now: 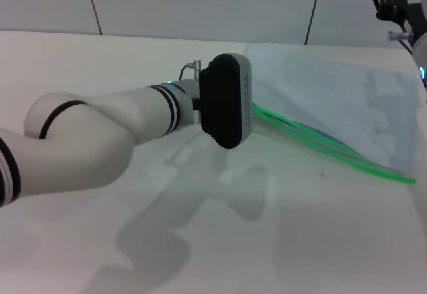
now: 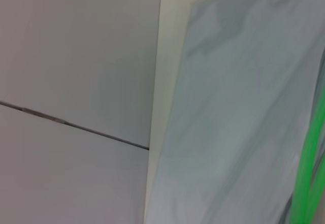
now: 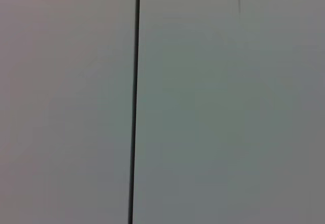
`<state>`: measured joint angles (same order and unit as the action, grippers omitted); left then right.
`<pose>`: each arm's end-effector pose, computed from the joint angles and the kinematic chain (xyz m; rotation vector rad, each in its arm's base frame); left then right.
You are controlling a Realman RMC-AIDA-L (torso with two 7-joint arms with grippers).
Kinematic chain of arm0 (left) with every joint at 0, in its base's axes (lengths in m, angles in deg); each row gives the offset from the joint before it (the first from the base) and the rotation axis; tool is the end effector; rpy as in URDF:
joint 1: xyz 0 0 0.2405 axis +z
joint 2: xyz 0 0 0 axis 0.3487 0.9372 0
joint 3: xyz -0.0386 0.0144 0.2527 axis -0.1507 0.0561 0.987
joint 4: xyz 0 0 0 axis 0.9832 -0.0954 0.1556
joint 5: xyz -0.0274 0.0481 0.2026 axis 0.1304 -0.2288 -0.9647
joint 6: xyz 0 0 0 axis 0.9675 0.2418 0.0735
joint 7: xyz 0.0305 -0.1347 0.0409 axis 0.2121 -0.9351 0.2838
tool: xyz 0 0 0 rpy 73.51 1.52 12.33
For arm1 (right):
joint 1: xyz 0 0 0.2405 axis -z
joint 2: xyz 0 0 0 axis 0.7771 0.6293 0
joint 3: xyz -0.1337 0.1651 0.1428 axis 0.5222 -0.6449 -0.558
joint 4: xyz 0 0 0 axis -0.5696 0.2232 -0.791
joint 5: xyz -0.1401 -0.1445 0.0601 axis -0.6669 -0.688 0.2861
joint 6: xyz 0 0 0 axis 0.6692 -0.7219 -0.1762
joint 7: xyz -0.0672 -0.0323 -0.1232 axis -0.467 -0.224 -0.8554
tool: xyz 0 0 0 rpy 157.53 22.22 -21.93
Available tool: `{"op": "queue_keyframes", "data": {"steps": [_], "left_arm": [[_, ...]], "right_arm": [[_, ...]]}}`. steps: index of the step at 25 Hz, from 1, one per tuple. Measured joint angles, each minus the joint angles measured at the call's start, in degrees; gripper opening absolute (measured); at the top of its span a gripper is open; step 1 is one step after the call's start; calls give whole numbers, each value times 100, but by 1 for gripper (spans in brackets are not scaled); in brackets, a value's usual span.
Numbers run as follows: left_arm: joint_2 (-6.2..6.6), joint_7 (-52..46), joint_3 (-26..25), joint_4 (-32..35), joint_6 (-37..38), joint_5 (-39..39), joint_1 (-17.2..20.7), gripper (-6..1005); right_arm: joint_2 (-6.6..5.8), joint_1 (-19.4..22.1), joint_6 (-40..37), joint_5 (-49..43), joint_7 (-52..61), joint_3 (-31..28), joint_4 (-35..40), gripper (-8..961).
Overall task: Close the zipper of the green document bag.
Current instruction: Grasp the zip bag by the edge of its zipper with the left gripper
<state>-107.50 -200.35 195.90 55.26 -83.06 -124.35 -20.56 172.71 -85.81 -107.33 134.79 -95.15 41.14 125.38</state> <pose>-0.1662 0.4170 -0.1066 -2.2549 0.5990 0.2979 0.2186 0.4431 -0.0108 -1.6061 0.5923 0.5311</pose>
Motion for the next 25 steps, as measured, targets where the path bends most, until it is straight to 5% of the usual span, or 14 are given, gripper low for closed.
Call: {"op": "queue_keyframes", "data": {"steps": [25], "left_arm": [[-15, -6, 469, -531, -500, 557, -463, 693]], "right_arm": [[0, 0, 3, 0, 9, 9, 40, 522]]}}
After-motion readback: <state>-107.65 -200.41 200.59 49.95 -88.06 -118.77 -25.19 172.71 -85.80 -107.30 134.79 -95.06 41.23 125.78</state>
